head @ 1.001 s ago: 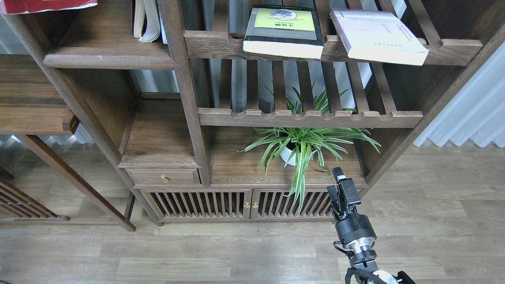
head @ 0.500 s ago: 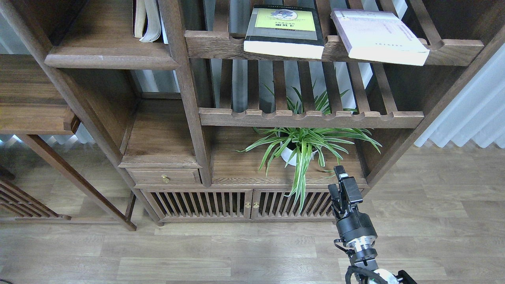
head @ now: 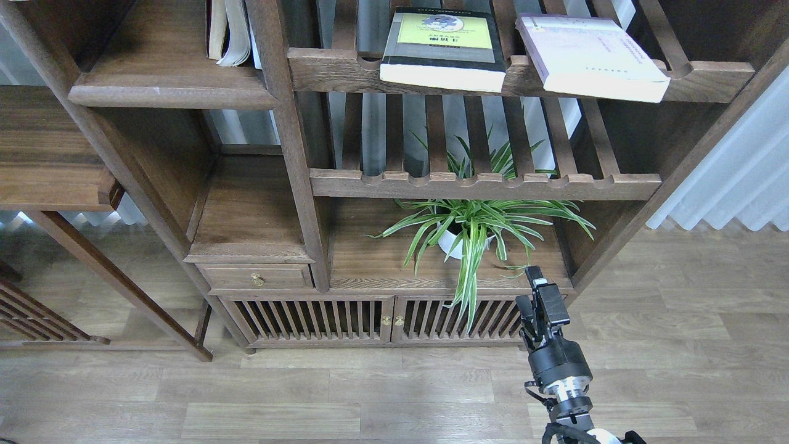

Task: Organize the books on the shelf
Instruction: 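Place the red book upright on the top shelf with the left gripper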

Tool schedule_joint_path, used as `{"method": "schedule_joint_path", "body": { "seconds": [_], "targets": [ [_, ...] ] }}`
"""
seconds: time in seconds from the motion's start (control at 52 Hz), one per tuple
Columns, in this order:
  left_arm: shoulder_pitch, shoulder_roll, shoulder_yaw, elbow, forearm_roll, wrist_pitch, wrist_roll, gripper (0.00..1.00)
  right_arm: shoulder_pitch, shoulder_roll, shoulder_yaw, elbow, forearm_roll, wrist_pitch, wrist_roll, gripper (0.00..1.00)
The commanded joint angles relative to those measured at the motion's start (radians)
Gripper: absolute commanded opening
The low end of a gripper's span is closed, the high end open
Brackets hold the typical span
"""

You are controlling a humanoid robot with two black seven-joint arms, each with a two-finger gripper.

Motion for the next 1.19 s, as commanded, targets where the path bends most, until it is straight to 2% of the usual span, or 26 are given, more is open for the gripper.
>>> {"method": "schedule_joint_path", "body": {
  "seconds": [0.0,0.154,0.385,0.597,0.731,0.866,0.982,1.078,1.116,1.155,1.174],
  "targets": [
    [-0.024,-0.041,0.004,0.036,0.002,0.0,-0.008,0.05,0.001,0.0,-0.003,0.0,0.0,0.0,0.0,0.99],
    [-0.053,-0.089,0.009,0.101,0.002,0.0,-0.049,0.06,0.0,0.0,0.003,0.001,0.0,0.0,0.0,0.99],
    [-0.089,-0.13,0.033,0.174,0.003,0.0,-0.057,0.06,-0.005,0.0,0.005,0.0,0.0,0.0,0.0,0.99],
    [-0.158,-0.189,0.05,0.272,0.046,0.0,-0.096,0.07,-0.005,0.0,0.006,0.001,0.0,0.0,0.0,0.99],
    [-0.176,-0.219,0.058,0.299,0.046,0.0,-0.103,0.08,-0.007,0.0,0.008,0.001,0.0,0.0,0.0,0.99],
    [-0.169,-0.238,0.076,0.298,0.046,0.0,-0.109,0.16,-0.01,0.0,0.009,0.001,0.002,0.0,0.0,0.99],
    [-0.161,-0.242,0.081,0.302,0.046,0.0,-0.152,0.17,-0.014,0.0,0.009,0.001,0.002,0.0,0.0,0.99],
    [-0.155,-0.251,0.082,0.302,0.04,0.0,-0.161,0.2,-0.014,0.0,0.008,0.001,0.002,0.0,0.0,0.99],
    [-0.146,-0.261,0.082,0.302,0.037,0.0,-0.161,0.25,-0.014,0.0,0.008,0.001,0.002,0.0,0.0,0.99],
    [-0.135,-0.276,0.084,0.293,0.034,0.0,-0.158,0.36,-0.014,0.0,0.008,0.001,0.002,0.0,0.0,0.99],
    [-0.132,-0.278,0.084,0.292,0.034,0.0,-0.158,0.36,-0.016,0.0,0.008,0.001,0.002,0.0,0.0,0.99]
  ]
}}
